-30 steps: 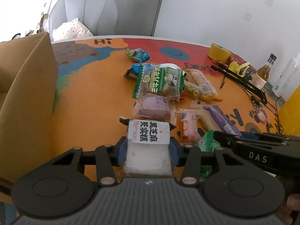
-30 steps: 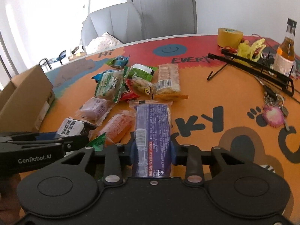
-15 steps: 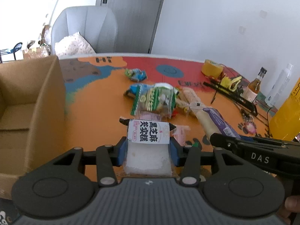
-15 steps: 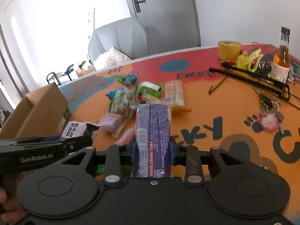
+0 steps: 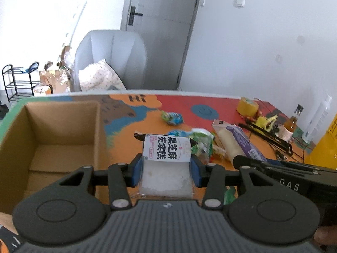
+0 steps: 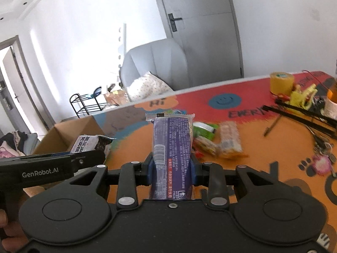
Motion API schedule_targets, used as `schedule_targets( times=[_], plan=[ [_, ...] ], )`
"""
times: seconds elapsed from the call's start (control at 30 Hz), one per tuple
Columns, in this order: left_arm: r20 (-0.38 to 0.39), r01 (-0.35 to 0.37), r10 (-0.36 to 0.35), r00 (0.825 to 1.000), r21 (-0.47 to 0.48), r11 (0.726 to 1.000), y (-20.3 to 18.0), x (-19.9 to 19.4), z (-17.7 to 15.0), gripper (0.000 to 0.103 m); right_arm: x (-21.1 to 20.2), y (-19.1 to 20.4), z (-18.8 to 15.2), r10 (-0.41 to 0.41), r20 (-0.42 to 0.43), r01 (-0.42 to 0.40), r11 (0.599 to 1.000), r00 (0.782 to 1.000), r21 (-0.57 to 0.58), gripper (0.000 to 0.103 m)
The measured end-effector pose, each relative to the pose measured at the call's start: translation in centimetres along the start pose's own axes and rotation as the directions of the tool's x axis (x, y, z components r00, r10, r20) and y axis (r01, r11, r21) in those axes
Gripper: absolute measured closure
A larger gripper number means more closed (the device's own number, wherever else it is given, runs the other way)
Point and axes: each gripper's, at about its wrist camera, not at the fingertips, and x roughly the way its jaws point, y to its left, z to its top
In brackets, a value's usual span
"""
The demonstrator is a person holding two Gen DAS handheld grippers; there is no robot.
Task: Organize snacks
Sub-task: 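Carry the pastry pack and purple bar with both grippers over the cardboard box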
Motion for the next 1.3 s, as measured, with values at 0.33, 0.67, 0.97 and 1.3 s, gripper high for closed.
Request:
schedule_targets(
  times=[0.33, 0.67, 0.97, 1.3],
  plan=[
    [0.036, -0.051, 0.052, 0.998, -0.006, 0.999, 3.0, -1.8, 1.2, 0.057, 1.2, 4.1, 1.1, 0.059, 0.020, -0.058, 0.997, 0.998, -0.048, 0.073],
    [0.045, -0.103, 0.106, 0.993, -0.070, 0.992, 7.4, -2.6, 1.5, 0.057, 2.4, 8.6, 2.5, 0.135, 0.030, -0.132, 0.986, 0.990, -0.100, 0.073],
    [0.022, -0.165, 0.168, 0.986, -0.112, 0.980, 11.7, -1.3, 2.5, 0.057, 4.5, 12.6, 3.9, 0.222, 0.006, -0.219, 0.968, 0.975, -0.119, 0.073],
    [0.042, -0.166, 0.175, 0.984, -0.157, 0.973, 14.2, -0.1, 3.5, 0.055, 6.8, 15.0, 4.3, 0.251, -0.028, -0.252, 0.960, 0.968, -0.119, 0.073]
  ],
)
